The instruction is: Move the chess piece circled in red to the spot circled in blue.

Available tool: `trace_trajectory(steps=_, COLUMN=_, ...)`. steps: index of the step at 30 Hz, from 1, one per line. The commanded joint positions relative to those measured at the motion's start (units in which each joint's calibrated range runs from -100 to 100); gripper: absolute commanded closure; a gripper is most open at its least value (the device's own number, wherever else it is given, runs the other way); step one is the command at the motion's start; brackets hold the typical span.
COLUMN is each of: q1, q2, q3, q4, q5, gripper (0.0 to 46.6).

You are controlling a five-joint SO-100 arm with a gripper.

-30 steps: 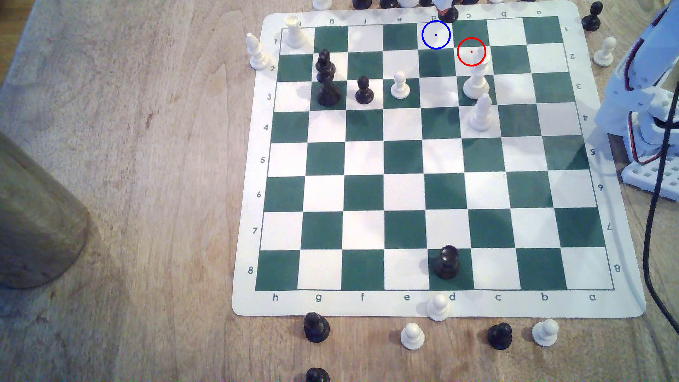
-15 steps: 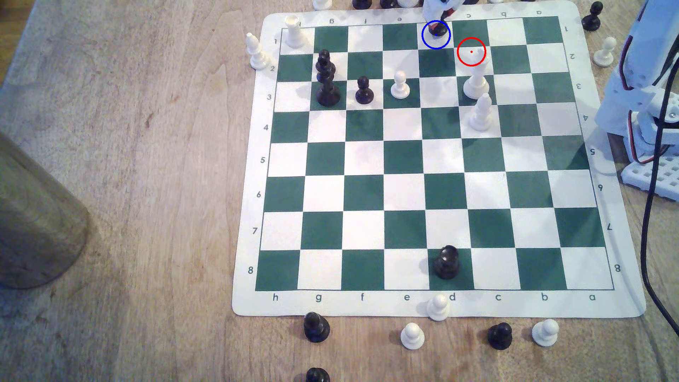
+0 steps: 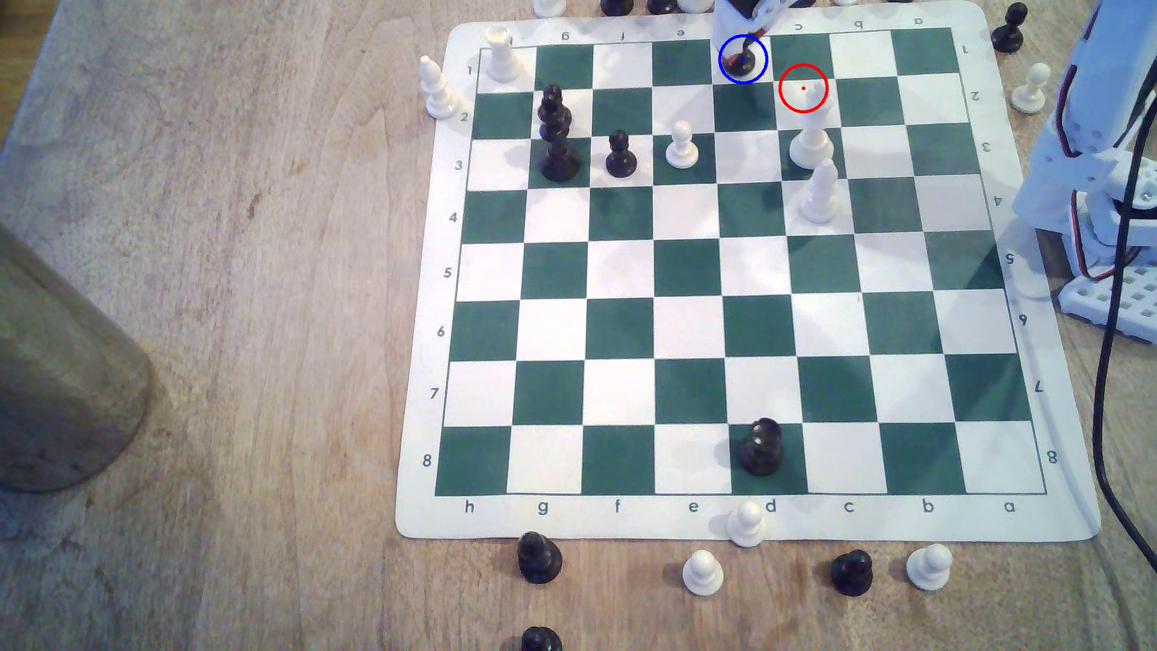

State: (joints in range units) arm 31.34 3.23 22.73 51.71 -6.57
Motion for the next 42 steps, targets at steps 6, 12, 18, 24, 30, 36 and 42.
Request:
trace_trajectory(steps=6, q1=0.3, q2=-0.8, q3=-2.6, q4=-0.9, q5=0.2, gripper=45.4)
trace_trajectory(steps=12, q1=0.5, q2=-0.8, q3=-2.8, q4=-0.9, q5=0.3, gripper=42.6)
trace_trajectory(steps=18, q1=1.4, q2=-2.1, q3=-2.5, q4=-0.9, q5=0.1, gripper=32.4)
trace_trajectory(steps=24, q1=1.9, q2=-6.3, q3=-2.5, q4=2.1, q5=0.3, gripper=27.2)
trace_trajectory(steps=30, q1=0.0, q2=-13.7, q3=-1.6, q4=7.3, q5=0.0, gripper=23.0)
trace_trajectory(steps=36, q1=-3.3, q2=-20.1, q3=-1.1, q4=14.6, q5=-0.5, gripper=22.4)
trace_trajectory(steps=42, q1=-5.1, q2=-35.7, q3=9.6, q4=18.3, q5=-0.3, gripper=21.4)
